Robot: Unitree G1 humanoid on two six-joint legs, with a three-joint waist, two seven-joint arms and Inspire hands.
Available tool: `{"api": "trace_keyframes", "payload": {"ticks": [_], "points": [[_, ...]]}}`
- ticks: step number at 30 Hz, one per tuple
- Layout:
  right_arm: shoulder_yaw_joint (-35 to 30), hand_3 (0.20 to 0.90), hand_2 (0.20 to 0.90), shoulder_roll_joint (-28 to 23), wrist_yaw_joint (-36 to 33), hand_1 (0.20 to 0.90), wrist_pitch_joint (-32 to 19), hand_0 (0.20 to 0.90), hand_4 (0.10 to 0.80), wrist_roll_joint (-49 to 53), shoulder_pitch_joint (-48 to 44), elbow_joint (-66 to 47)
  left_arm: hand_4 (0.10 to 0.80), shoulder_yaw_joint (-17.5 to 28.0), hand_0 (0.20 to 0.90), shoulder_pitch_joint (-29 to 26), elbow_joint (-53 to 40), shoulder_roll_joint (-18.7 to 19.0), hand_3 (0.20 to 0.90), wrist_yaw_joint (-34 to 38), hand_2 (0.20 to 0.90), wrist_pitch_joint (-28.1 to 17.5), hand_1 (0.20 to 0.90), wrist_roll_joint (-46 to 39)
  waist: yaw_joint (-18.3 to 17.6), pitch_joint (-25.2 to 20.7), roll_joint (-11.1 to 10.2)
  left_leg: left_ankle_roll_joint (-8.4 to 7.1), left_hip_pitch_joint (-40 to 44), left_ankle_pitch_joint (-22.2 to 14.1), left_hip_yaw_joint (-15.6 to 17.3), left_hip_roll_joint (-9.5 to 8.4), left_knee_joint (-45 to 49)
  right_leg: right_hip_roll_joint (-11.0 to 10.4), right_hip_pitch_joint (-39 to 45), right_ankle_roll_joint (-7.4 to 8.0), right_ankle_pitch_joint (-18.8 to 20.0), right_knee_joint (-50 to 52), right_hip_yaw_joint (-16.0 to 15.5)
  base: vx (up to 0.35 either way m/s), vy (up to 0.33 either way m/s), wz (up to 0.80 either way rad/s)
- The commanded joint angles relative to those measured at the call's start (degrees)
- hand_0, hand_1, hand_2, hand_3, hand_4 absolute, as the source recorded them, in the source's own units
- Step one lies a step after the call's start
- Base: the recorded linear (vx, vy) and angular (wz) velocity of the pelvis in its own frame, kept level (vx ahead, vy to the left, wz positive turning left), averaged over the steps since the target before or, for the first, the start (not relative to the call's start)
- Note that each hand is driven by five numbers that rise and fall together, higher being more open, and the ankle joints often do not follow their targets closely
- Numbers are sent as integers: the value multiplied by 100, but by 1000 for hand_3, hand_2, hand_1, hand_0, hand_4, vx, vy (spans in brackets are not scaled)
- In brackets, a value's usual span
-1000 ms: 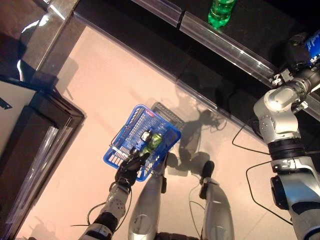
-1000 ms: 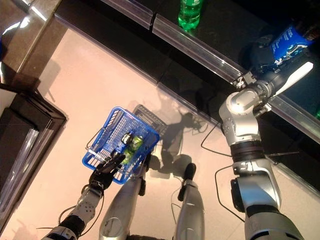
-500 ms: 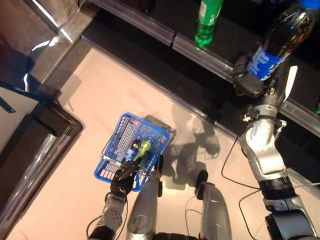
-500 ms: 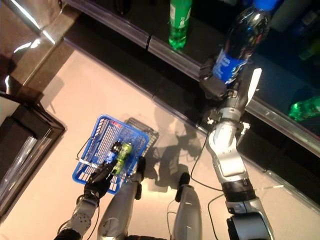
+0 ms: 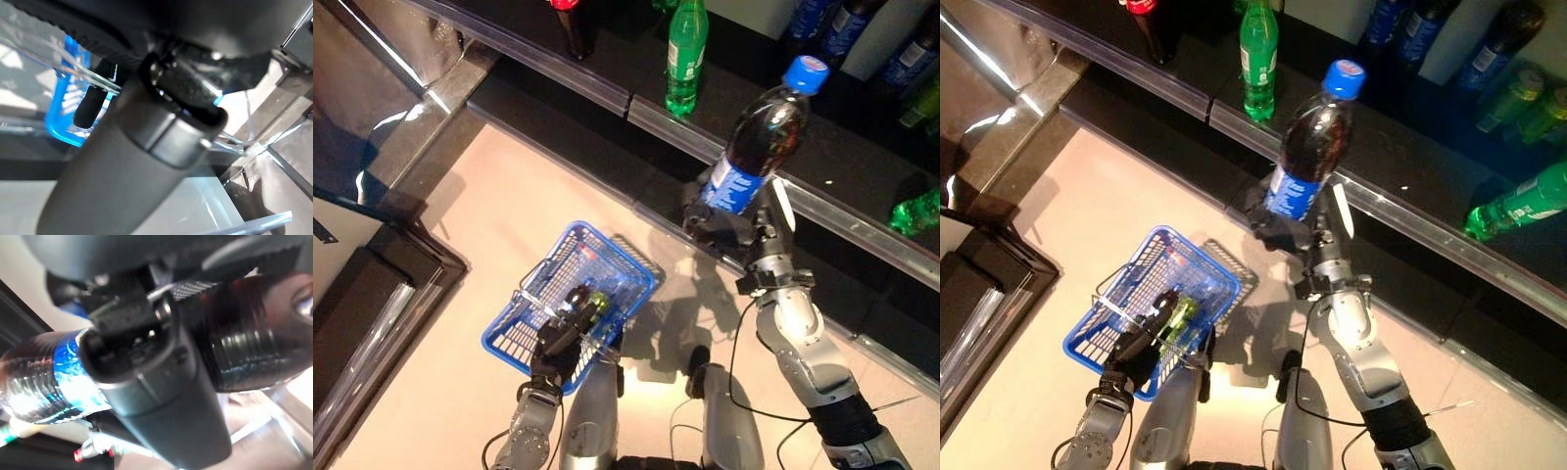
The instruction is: Pick up the drink and place into the basket.
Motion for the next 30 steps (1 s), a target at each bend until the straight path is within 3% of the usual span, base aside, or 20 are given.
{"api": "trace_keyframes", "payload": {"ticks": [1, 5, 7, 13, 14, 19, 30], "points": [[-25, 200, 300, 202, 452, 300, -903, 300, 100, 270, -897, -1496, 100, -78, 300, -47, -1974, 568, 200, -826, 300, -537, 300, 343, 127, -816, -42, 41, 106, -97, -242, -77, 658, 264, 841, -484, 308, -616, -138, 29, -23, 8], [131, 200, 300, 243, 414, 300, -844, 300, 100, 260, -936, -1485, 100, -144, 300, -45, -2117, 598, 200, -844, 300, -529, 300, 362, 179, -845, -30, 41, 123, -84, -285, -100, 651, 265, 900, -497, 298, -635, -172, 11, -2, 10], [523, 200, 300, 427, 297, 300, -689, 300, 100, 336, -985, -1349, 100, -303, 300, -19, -2589, 708, 200, -998, 300, -464, 300, 379, 358, -897, 19, 34, 143, -27, -432, -187, 642, 273, 1063, -528, 276, -685, -292, 53, -6, 28], [539, 200, 300, 433, 292, 300, -685, 300, 100, 333, -984, -1345, 100, -309, 300, -14, -2607, 712, 200, -1009, 300, -465, 300, 378, 362, -898, 22, 33, 143, -24, -439, -190, 641, 272, 1069, -528, 276, -687, -298, 3, 0, 12], [990, 200, 300, 640, -129, 300, -497, 300, 100, 470, -1095, -960, 100, -588, 300, -150, -3309, 989, 200, -1490, 300, -458, 300, 309, 629, -879, 64, 53, 129, -11, -679, -349, 532, 253, 1163, -511, 311, -756, -511, 0, 0, 0], [1269, 200, 300, 891, -443, 300, -413, 300, 100, 714, -1159, -494, 100, -732, 300, -344, -3625, 1122, 200, -1850, 300, -435, 300, 306, 797, -891, 62, 63, 141, -26, -851, -443, 438, 241, 1226, -499, 347, -848, -658, 3, -21, 33], [1584, 200, 300, 1104, -1007, 300, -225, 300, 100, 218, -1227, 758, 100, -794, 300, -637, -4007, 1267, 200, -2584, 300, -99, 300, 146, 1067, -863, 58, 81, 143, -104, -1088, -593, 353, 180, 1267, -482, 374, -924, -896, -2, -25, 22]]}}
